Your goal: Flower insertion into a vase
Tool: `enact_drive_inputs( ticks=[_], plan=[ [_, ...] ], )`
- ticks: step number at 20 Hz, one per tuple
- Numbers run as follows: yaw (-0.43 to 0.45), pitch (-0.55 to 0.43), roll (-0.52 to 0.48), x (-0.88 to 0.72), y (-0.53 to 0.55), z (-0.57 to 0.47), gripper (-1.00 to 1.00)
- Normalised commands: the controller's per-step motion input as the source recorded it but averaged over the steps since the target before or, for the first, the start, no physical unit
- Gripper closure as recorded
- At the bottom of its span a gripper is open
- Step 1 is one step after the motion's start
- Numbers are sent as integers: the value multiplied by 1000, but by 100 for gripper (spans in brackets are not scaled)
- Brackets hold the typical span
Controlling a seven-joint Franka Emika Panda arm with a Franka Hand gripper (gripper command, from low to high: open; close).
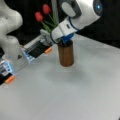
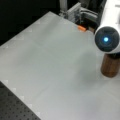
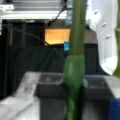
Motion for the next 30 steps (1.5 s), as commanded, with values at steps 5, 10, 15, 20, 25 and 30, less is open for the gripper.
enact_drive_inputs(
  ticks=[5, 10, 15, 20, 25, 30],
  plan=[
    [-40, 10, -159, 317, -73, -50, -100],
    [-2, 69, -178, 258, -58, 43, -100],
    [22, 15, -242, 199, -28, 64, -100],
    [-68, -486, -196, 135, -125, 180, -100],
    [7, -775, -37, -127, -267, 231, -100],
    [78, -780, 3, -242, -474, 144, -100]
  ],
)
